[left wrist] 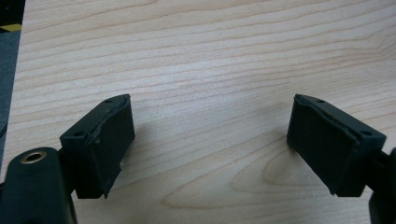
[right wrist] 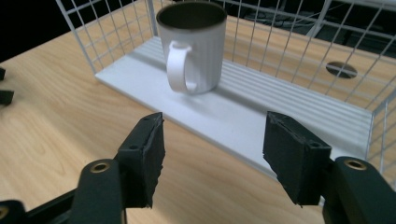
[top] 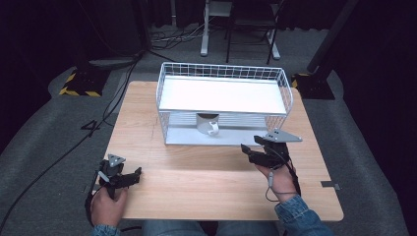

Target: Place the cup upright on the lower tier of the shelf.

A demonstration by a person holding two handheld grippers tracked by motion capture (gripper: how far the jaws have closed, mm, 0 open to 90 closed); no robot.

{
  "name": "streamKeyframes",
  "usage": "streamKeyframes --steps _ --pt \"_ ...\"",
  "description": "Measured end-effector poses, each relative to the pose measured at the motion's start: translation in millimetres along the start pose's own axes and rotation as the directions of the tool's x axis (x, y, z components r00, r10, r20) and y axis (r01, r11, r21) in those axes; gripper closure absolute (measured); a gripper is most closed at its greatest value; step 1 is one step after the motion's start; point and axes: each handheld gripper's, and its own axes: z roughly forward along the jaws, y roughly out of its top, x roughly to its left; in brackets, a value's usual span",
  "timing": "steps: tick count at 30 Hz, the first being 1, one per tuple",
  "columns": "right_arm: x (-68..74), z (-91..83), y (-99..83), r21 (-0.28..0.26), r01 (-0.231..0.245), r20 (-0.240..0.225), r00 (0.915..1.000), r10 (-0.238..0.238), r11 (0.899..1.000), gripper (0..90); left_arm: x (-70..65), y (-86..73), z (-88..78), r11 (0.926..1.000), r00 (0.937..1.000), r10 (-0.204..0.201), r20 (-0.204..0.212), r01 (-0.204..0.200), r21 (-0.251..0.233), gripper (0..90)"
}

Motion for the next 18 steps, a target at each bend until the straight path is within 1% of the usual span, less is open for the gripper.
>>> streamKeyframes --steps 2,3,7,9,12,16,18 --pt "-3.4 -4.2 -5.0 0.012 0.004 -0.002 1.0 -0.004 1.0 37.2 -0.3 0.4 0.5 1.0 1.0 -0.004 0.001 0.004 0.0 15.0" --pt "-4.8 -6.3 -7.1 0.018 0.011 0.0 0.9999 -0.011 1.0 36.4 -0.1 0.8 0.7 1.0 1.0 0.0 -0.002 0.0 0.001 15.0" --pt "-11.7 -19.2 -19.6 0.037 0.045 0.016 0.9988 -0.045 0.998 34.8 -0.5 1.7 1.8 1.0 1.0 -0.006 0.0 0.006 -0.001 15.0" --pt "-15.6 -24.2 -24.6 0.038 0.045 0.021 0.9987 -0.046 0.998 34.0 -0.2 2.2 2.1 1.0 1.0 -0.002 -0.001 0.002 0.001 15.0" --pt "-24.2 -32.1 -33.8 0.047 0.029 0.037 0.9988 -0.031 0.998 32.0 -0.6 2.3 2.5 1.0 1.0 -0.008 -0.001 0.008 -0.002 15.0" --pt "-35.9 -38.8 -46.6 0.07 0.006 0.073 0.9973 -0.011 0.998 30.8 -0.4 2.6 2.6 1.0 1.0 -0.005 -0.003 0.005 -0.002 14.9" --pt "-41.8 -40.7 -54.0 0.076 -0.009 0.078 0.9969 0.003 0.997 31.3 -0.4 2.5 2.6 1.0 1.0 -0.005 -0.003 0.005 -0.002 15.0"
